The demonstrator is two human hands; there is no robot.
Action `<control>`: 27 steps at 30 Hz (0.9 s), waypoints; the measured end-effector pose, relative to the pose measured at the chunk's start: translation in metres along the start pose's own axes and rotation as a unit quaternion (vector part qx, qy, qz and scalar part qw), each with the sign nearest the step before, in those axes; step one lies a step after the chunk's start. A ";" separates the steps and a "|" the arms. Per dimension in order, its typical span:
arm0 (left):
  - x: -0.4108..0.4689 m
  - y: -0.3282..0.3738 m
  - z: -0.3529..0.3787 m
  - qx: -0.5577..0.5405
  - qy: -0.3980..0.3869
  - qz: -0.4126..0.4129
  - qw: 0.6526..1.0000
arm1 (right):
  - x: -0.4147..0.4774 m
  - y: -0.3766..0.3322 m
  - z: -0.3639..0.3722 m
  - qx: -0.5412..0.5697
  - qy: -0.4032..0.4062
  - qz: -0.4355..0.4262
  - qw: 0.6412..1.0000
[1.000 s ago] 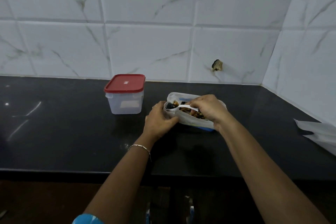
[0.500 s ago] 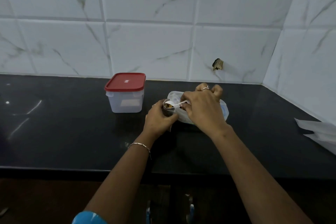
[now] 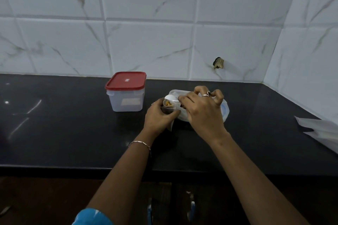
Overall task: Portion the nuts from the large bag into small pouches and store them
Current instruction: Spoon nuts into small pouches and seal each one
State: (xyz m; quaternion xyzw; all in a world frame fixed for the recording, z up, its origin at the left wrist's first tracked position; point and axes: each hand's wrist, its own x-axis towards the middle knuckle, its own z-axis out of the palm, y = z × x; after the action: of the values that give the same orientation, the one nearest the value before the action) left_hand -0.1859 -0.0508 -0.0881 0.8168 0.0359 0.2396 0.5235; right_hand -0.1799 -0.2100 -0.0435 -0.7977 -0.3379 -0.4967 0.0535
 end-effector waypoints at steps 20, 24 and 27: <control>0.002 -0.005 0.003 0.117 0.006 -0.004 0.993 | -0.045 0.044 0.033 0.089 -0.025 0.394 0.915; 0.003 -0.006 0.001 0.078 -0.026 -0.060 0.995 | -0.049 0.051 0.036 0.102 -0.070 0.436 0.891; -0.001 -0.004 -0.003 0.053 -0.039 -0.085 0.994 | -0.051 0.051 0.036 0.087 -0.095 0.459 0.879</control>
State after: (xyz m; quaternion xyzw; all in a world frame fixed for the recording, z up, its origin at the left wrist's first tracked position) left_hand -0.1870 -0.0472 -0.0906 0.8460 0.0978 0.1602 0.4990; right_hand -0.1371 -0.2585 -0.0908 -0.8987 0.0209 -0.3071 0.3124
